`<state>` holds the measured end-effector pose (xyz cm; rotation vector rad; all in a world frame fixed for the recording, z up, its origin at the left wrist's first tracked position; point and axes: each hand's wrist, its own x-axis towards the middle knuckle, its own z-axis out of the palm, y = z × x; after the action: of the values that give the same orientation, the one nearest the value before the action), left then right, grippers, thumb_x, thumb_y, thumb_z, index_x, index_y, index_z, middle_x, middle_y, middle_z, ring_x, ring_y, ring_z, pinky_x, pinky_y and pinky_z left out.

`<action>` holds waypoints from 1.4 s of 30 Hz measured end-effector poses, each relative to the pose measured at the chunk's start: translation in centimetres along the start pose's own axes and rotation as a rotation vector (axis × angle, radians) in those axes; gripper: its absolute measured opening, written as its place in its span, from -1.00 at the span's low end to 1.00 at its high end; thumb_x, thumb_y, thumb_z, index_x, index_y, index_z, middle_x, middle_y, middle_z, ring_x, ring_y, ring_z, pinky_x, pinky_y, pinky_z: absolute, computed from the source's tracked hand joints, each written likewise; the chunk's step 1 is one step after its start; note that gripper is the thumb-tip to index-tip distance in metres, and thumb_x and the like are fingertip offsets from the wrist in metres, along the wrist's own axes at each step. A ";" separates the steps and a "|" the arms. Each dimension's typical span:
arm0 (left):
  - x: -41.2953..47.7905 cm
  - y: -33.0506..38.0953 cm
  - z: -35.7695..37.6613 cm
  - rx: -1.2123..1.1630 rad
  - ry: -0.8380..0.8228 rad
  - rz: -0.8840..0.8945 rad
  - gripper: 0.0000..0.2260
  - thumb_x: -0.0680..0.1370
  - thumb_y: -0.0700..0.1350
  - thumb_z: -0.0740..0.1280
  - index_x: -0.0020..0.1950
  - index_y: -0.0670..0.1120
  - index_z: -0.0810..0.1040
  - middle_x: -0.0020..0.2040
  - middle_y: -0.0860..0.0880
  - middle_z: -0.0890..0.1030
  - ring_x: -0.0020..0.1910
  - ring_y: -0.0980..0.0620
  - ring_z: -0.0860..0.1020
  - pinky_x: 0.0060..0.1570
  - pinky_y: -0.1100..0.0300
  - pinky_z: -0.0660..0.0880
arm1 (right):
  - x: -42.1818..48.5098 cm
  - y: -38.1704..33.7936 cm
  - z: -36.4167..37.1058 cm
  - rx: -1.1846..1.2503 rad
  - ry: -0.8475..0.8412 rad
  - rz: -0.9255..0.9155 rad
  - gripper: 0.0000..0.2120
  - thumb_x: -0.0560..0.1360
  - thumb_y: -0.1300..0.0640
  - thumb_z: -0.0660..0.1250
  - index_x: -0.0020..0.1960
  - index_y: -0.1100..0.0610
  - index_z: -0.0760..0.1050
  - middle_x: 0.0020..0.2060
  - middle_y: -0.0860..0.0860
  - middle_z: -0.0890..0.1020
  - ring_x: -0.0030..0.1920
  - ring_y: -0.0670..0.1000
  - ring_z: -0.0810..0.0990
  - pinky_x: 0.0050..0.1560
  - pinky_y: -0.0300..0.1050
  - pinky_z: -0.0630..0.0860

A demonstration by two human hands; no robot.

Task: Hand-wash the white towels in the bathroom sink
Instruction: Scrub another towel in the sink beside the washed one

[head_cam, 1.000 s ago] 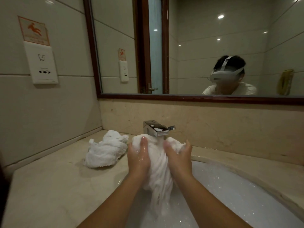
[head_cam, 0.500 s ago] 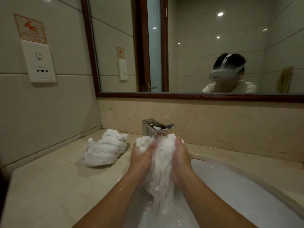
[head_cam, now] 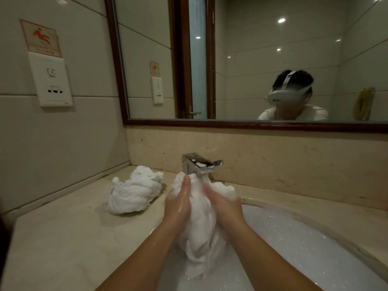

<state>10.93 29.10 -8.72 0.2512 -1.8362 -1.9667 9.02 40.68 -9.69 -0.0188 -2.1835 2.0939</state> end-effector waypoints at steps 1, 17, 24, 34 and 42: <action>0.0 0.0 0.0 0.011 0.001 -0.013 -0.60 0.63 0.28 0.29 0.25 0.03 0.63 0.16 0.02 0.66 0.23 -0.06 0.62 0.30 0.03 0.54 | 0.0 -0.2 -0.1 0.033 0.059 0.024 -0.54 0.48 -0.37 0.45 -0.08 0.05 0.67 -0.20 0.02 0.73 -0.12 0.08 0.73 -0.16 -0.03 0.62; 0.6 -0.1 -0.6 -0.045 0.102 0.074 -0.58 0.56 0.22 0.43 0.31 0.02 0.58 0.24 -0.03 0.66 0.19 -0.03 0.63 0.25 -0.03 0.58 | 0.3 0.8 0.8 0.174 -0.034 0.067 -0.19 0.29 -0.21 0.69 0.33 -0.03 0.30 0.14 -0.03 0.63 0.11 0.08 0.67 0.15 0.14 0.67; 0.3 -0.4 -0.5 0.017 -0.051 0.072 -0.70 0.59 0.15 0.42 0.30 0.15 0.54 0.13 0.12 0.65 -0.02 0.25 0.62 -0.12 0.31 0.52 | 1.0 1.0 0.6 0.029 0.179 -0.014 -0.41 0.53 -0.50 0.25 0.15 -0.01 0.63 -0.06 -0.02 0.73 -0.03 0.06 0.71 -0.14 -0.05 0.61; 0.0 -0.7 -0.1 0.018 -0.103 0.007 -0.54 0.48 0.23 0.51 0.26 0.07 0.49 0.01 0.15 0.60 -0.06 0.17 0.58 -0.18 0.25 0.48 | 0.7 0.3 0.5 0.188 0.181 0.042 -0.44 0.56 -0.38 0.33 0.27 0.06 0.51 0.07 0.08 0.70 0.09 0.16 0.70 -0.01 -0.01 0.62; -0.3 -0.1 -0.3 0.030 -0.142 0.104 -0.56 0.65 0.14 0.33 0.51 0.07 0.40 0.15 0.16 0.41 0.09 0.19 0.43 0.10 0.27 0.37 | 0.3 0.6 0.4 0.175 0.187 -0.010 -0.57 0.50 -0.32 0.44 0.18 -0.03 0.58 -0.03 -0.04 0.73 0.00 0.04 0.73 0.04 0.04 0.68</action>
<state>11.28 28.96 -8.91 0.0252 -1.9270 -1.9304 8.61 40.34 -10.31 -0.1805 -1.8865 2.1731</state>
